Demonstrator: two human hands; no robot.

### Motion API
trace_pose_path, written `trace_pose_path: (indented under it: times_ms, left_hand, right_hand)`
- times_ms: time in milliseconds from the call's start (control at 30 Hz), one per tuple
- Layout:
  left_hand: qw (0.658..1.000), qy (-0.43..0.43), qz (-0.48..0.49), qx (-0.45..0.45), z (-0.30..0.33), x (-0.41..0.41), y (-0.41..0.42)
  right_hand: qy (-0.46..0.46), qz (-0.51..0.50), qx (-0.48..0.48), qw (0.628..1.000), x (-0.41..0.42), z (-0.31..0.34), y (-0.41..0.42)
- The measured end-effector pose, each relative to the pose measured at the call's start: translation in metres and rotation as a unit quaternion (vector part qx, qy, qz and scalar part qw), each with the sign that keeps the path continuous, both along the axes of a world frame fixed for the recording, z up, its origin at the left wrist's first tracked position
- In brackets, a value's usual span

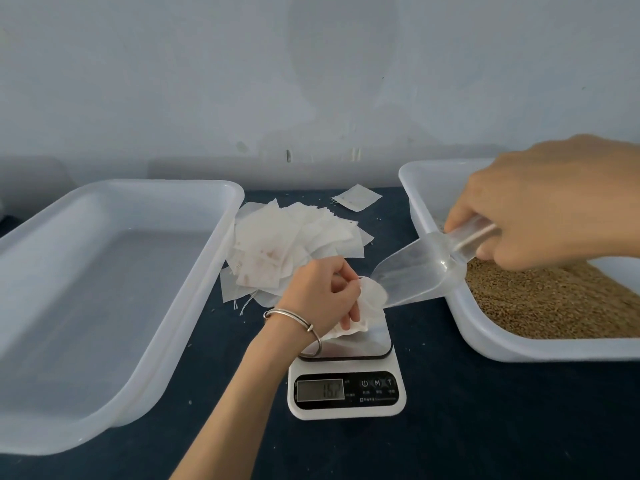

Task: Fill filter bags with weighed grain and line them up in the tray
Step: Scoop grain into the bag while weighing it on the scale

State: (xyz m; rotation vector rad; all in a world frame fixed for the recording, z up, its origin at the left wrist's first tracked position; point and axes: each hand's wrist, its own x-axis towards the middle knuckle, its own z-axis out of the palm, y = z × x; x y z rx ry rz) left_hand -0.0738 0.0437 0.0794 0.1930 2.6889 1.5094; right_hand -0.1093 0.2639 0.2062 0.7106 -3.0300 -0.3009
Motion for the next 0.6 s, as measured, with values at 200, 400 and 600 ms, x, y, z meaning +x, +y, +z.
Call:
trace_pose_path:
  times_ms: [200, 400, 600]
  left_hand:
    - [1.0, 0.003, 0.002, 0.002, -0.002, 0.0, 0.0]
    - [1.0, 0.018, 0.015, -0.016, -0.006, 0.0, 0.005]
    - [0.997, 0.038, 0.042, -0.048, -0.01, 0.0, 0.012]
  right_hand:
    - [-0.044, -0.006, -0.012, 0.999, 0.021, 0.018, -0.003]
    - [-0.1, -0.068, -0.237, 0.964, 0.031, -0.001, 0.023]
    - [-0.173, -0.079, -0.495, 0.848, 0.053, -0.047, 0.013]
